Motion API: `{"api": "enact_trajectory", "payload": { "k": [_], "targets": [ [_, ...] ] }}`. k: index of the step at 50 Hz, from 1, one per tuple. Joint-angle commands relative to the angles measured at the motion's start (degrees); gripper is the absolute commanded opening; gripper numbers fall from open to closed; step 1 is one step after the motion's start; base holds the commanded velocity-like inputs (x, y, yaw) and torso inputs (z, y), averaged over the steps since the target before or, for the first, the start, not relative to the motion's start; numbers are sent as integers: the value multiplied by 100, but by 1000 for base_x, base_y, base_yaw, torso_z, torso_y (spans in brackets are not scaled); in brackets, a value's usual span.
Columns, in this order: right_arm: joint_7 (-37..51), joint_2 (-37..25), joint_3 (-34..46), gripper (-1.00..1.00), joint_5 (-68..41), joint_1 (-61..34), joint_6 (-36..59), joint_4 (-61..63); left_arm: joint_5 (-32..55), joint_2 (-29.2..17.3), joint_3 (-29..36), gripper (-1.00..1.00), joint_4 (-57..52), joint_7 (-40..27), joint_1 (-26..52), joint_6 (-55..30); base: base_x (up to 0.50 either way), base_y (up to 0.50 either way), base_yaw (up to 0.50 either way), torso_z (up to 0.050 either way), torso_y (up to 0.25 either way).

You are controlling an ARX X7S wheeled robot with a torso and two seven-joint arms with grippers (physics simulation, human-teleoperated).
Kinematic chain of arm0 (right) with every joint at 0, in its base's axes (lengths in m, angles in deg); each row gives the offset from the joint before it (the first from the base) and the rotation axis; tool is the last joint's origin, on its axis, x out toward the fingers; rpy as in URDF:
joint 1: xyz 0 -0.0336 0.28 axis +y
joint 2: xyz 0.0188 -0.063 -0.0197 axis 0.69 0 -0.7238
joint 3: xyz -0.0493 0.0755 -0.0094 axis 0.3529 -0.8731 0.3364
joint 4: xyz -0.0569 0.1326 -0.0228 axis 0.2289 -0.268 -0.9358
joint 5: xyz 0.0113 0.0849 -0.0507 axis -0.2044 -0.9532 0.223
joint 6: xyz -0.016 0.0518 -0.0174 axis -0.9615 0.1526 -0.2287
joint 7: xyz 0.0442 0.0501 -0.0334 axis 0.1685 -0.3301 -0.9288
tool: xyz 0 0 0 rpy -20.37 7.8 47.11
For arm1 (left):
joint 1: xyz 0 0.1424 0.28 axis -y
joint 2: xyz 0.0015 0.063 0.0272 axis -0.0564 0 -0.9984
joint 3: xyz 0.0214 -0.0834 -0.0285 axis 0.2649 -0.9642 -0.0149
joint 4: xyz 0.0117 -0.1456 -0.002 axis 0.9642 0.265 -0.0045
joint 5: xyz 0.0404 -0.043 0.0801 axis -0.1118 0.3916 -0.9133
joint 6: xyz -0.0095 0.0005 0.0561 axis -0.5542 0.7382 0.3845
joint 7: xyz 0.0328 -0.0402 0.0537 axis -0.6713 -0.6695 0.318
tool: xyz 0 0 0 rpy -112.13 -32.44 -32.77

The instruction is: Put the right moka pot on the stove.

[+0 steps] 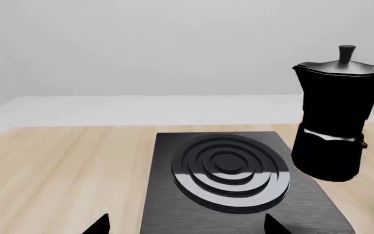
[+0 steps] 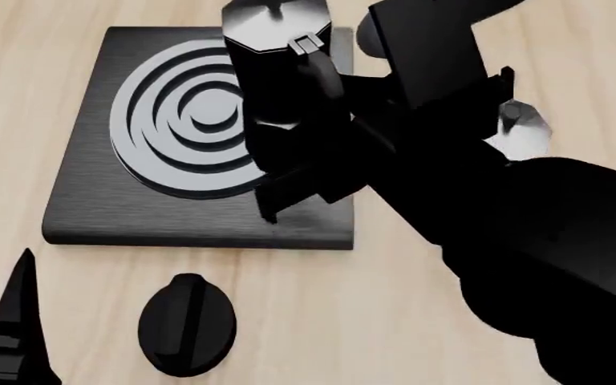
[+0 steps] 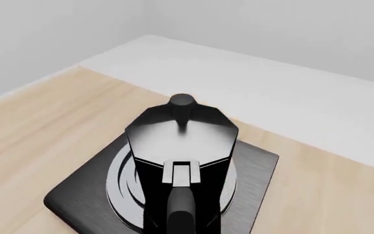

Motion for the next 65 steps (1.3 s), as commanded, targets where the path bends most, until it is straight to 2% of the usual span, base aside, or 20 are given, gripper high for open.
{"api": "enact_trajectory", "payload": {
  "k": [1, 28, 65],
  "targets": [
    [-518, 521, 439, -100, 929, -357, -593, -787, -22, -17, 35, 100, 5, 11, 2, 16, 0, 0, 0, 0, 0],
    [-1606, 1596, 1225, -100, 2249, -884, -2149, -3305, -38, -58, 98, 100, 3, 78, -33, 102, 0, 0, 0, 0, 1],
    [-2752, 2750, 1554, -100, 2804, -1370, -3766, -6075, 35, -121, 89, 100, 0, 133, -53, 260, 0, 0, 0, 0, 1]
  ]
}}
